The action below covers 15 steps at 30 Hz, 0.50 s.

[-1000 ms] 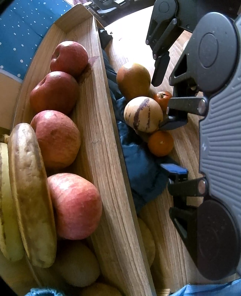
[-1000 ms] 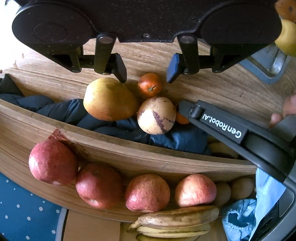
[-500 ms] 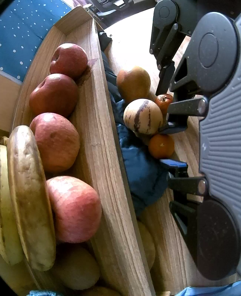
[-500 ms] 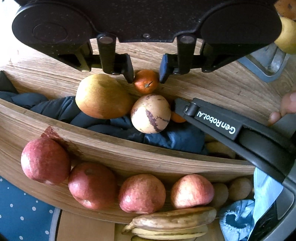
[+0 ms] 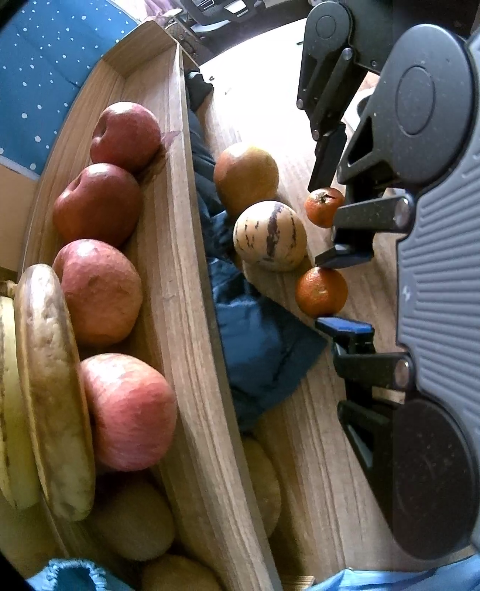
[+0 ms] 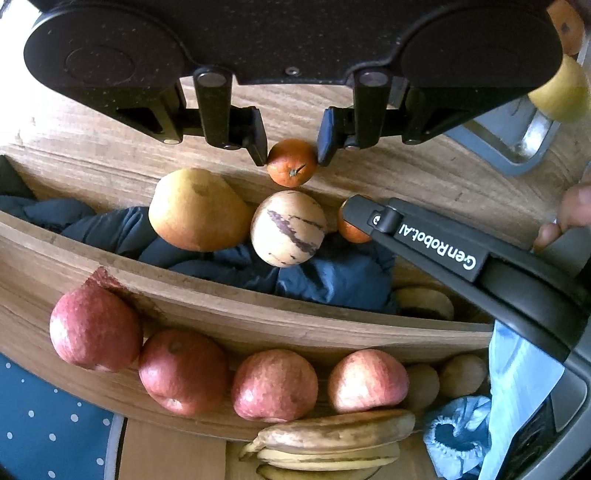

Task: Organize fruits
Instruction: 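Close the left tool on a small orange while the right tool grasps another small orange, then carry both small oranges over the steel tray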

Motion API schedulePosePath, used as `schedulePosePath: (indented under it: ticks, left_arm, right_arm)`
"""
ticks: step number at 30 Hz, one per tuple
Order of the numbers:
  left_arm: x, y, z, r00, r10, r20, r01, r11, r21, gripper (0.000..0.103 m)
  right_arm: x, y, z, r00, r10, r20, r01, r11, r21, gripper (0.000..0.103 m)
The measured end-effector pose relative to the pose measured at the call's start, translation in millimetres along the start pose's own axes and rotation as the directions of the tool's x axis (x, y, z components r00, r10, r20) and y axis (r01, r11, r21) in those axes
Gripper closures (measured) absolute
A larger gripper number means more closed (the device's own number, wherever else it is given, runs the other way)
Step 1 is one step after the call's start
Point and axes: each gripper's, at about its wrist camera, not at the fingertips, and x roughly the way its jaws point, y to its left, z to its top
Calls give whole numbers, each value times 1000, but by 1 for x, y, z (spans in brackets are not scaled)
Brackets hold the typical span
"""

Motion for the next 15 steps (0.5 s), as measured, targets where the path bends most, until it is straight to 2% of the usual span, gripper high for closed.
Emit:
schedulePosePath:
  ticks: [15]
  left_arm:
    - [-14,-14,-17,1000,15,22,-15,1000,-5,72]
  right_arm:
    - [-31,5,-17,1000,12,28,-12,1000,13,72]
